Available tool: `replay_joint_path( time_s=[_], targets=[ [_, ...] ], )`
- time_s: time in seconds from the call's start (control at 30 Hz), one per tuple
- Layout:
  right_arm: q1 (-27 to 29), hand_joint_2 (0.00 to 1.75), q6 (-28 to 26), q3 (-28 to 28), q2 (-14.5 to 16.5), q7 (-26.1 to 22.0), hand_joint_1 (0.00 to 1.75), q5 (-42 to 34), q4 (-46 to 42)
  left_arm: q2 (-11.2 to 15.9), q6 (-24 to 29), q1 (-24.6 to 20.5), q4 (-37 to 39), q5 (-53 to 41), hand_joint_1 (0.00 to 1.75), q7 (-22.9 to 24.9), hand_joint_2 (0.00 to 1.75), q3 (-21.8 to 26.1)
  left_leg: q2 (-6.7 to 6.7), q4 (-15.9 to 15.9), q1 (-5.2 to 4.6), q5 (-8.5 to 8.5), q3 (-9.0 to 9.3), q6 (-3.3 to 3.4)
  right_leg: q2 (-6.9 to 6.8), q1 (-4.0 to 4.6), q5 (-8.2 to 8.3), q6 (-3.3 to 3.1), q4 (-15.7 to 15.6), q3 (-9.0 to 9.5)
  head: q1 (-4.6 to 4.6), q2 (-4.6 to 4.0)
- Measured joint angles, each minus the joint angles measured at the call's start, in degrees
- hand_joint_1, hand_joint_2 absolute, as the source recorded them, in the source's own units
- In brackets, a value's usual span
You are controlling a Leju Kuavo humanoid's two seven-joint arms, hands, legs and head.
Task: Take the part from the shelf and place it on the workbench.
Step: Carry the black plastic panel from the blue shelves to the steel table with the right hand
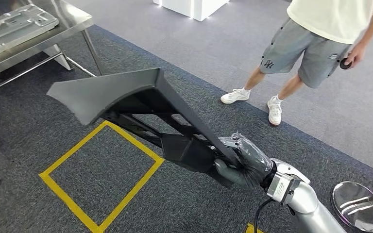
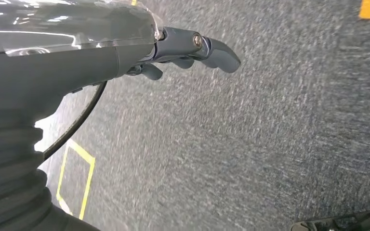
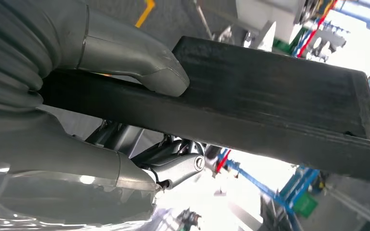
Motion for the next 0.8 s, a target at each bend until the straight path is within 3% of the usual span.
replay_joint_path(
  time_s=[0.03,0.1,0.17,0.23,0.27,0.33,0.4,0.47,0.5,0.53,0.6,0.67,0.77,0.8],
  targets=[
    [0.1,1.75,0.0,0.0,0.0,0.0,1.75,0.0,0.0,0.0,0.0,0.0,0.0,0.0,0.00,0.0,1.75,0.0,-0.86,0.2,0.03,-0.10,0.02,-0.08,0.26,-0.06,1.96,-0.06,-2.5,0.86,0.00,0.00],
    [0.1,1.75,0.0,0.0,0.0,0.0,1.75,0.1,0.0,0.0,0.0,-0.1,0.0,0.0,0.00,0.0,1.75,0.0,-2.38,0.8,0.05,-0.42,-0.22,-0.46,2.73,-0.39,5.46,-0.21,-9.7,3.76,0.00,0.00],
    [0.1,1.75,0.1,-0.1,0.0,0.0,1.75,0.2,0.0,-0.1,0.1,-0.3,0.0,0.0,0.00,-0.1,1.75,0.0,-3.67,1.2,0.19,-0.57,-0.86,-1.07,4.75,-0.51,6.36,-0.32,-13.6,5.28,0.00,0.00],
    [-0.1,1.75,0.2,-0.1,0.1,0.0,1.75,0.2,0.0,-0.1,0.2,-0.4,0.0,0.2,0.00,-0.2,1.75,0.0,-4.94,1.1,0.48,-0.47,-1.39,-1.81,4.02,-0.36,6.25,-0.73,-13.9,5.42,-0.01,0.00],
    [-0.3,1.75,0.2,-0.1,0.1,0.0,1.75,0.3,0.0,-0.1,0.2,-0.4,0.0,0.3,0.00,-0.3,1.75,0.0,-4.83,1.3,0.53,-0.60,-1.48,-2.15,3.27,-0.38,6.32,-1.10,-14.2,5.62,-0.01,-0.01],
    [-0.6,1.75,0.3,0.0,0.1,0.0,1.75,0.3,0.0,-0.1,0.3,-0.4,0.0,0.5,0.00,-0.4,1.75,0.0,-1.87,4.0,0.32,-2.35,-2.70,-2.75,1.59,-0.52,6.40,-1.86,-14.8,6.14,-0.03,-0.01],
    [-0.6,1.75,0.3,0.0,0.1,0.0,1.75,0.3,0.1,0.0,0.3,-0.5,0.0,0.6,0.00,-0.5,1.75,0.0,1.94,11.0,0.33,-5.92,-6.21,-3.26,-0.26,-0.28,6.26,-2.30,-15.0,6.39,-0.04,0.00],
    [-0.5,1.75,0.4,0.1,0.0,0.0,1.75,0.3,0.3,0.0,0.3,-0.5,0.0,0.8,0.00,-0.5,1.75,0.0,3.03,16.8,0.60,-7.81,-9.33,-3.65,-2.09,-0.12,6.06,-2.36,-14.9,6.43,-0.04,0.00],
    [-0.4,1.75,0.4,0.2,0.0,0.0,1.75,0.4,0.4,0.0,0.4,-0.4,0.0,0.8,0.00,-0.6,1.75,0.0,3.20,16.8,0.69,-7.20,-9.41,-3.77,-2.94,-0.10,5.96,-2.30,-14.9,6.50,-0.04,0.00],
    [-0.4,1.75,0.4,0.2,0.0,0.0,1.75,0.4,0.4,0.0,0.4,-0.3,0.0,0.9,0.00,-0.6,1.75,0.0,3.51,14.5,0.74,-5.60,-8.22,-3.80,-3.75,-0.11,5.83,-2.18,-14.9,6.65,-0.04,-0.01],
    [-0.5,1.75,0.5,0.3,0.0,0.0,1.75,0.4,0.5,0.1,0.4,-0.2,0.0,1.0,0.00,-0.6,1.75,0.1,5.80,6.3,0.52,-1.99,-3.83,-3.44,-5.19,0.03,5.49,-1.78,-14.9,7.13,-0.04,-0.01],
    [-0.6,1.75,0.5,0.3,0.0,0.0,1.75,0.4,0.5,0.2,0.4,-0.3,0.0,1.0,0.00,-0.8,1.75,0.1,7.52,1.3,0.16,-0.59,-1.23,-2.60,-6.30,0.33,5.16,-1.18,-14.9,7.56,-0.04,0.00],
    [-0.8,1.75,0.5,0.3,0.1,0.0,1.75,0.4,0.4,0.2,0.4,-0.2,0.0,1.0,0.00,-0.9,1.75,0.1,5.94,0.5,0.05,-0.65,-1.00,-1.44,-7.52,0.30,4.74,-0.14,-15.0,8.30,-0.03,0.00],
    [-0.8,1.75,0.5,0.3,0.1,0.0,1.75,0.4,0.4,0.2,0.4,-0.2,0.0,1.0,0.00,-0.9,1.75,0.1,5.26,0.2,0.19,-0.49,-0.67,-1.08,-6.64,0.15,4.19,0.16,-14.5,8.32,-0.03,0.00]
  ],
)
